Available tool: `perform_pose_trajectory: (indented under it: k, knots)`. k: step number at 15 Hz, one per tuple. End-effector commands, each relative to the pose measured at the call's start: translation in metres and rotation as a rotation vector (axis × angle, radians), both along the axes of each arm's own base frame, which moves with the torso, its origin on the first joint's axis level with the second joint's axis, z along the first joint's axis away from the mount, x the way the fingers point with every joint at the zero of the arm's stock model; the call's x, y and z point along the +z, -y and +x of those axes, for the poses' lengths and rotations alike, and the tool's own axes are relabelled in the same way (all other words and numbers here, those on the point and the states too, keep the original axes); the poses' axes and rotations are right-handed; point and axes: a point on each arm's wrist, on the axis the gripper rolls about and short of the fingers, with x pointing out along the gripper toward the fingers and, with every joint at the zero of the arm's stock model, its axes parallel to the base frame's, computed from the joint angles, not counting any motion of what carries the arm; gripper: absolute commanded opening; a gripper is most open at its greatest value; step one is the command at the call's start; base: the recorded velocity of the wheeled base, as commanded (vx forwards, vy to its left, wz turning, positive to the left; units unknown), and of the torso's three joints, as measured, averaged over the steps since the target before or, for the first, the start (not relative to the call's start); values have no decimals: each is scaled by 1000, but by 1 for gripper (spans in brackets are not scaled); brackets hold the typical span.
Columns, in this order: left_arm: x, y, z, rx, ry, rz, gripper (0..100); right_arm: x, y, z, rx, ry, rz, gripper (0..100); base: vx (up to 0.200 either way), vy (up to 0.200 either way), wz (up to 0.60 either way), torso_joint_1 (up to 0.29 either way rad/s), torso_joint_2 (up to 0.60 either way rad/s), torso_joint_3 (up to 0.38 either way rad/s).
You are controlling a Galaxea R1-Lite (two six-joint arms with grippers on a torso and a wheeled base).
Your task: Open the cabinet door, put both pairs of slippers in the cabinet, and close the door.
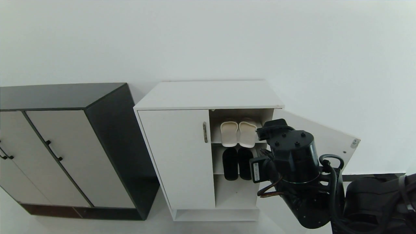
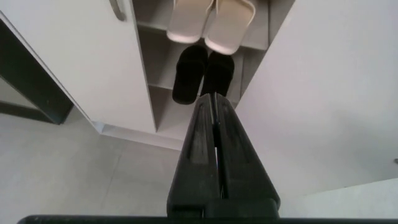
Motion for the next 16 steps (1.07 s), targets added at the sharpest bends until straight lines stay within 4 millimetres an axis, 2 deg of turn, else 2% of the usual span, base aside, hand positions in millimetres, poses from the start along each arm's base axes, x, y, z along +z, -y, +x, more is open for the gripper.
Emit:
perform_pose_trajectory:
  k: [1,7,14,16]
  knots:
    - [0,0,0,1,-1,0,0,1,0,-1,1,1,1,0,0,0,0,227,-525,-310]
    - [0,0,0,1,-1,0,0,-2,5,2,-11,-4,-13,0,0,0,0,224,-531,-304]
    - [0,0,0,1,-1,0,0,-4,6,1,-9,-10,-30,0,0,0,0,28,-62,-35]
    - [0,0,0,1,-2,0,0,-4,6,1,-8,-9,-31,0,0,0,-600,2,-2,2]
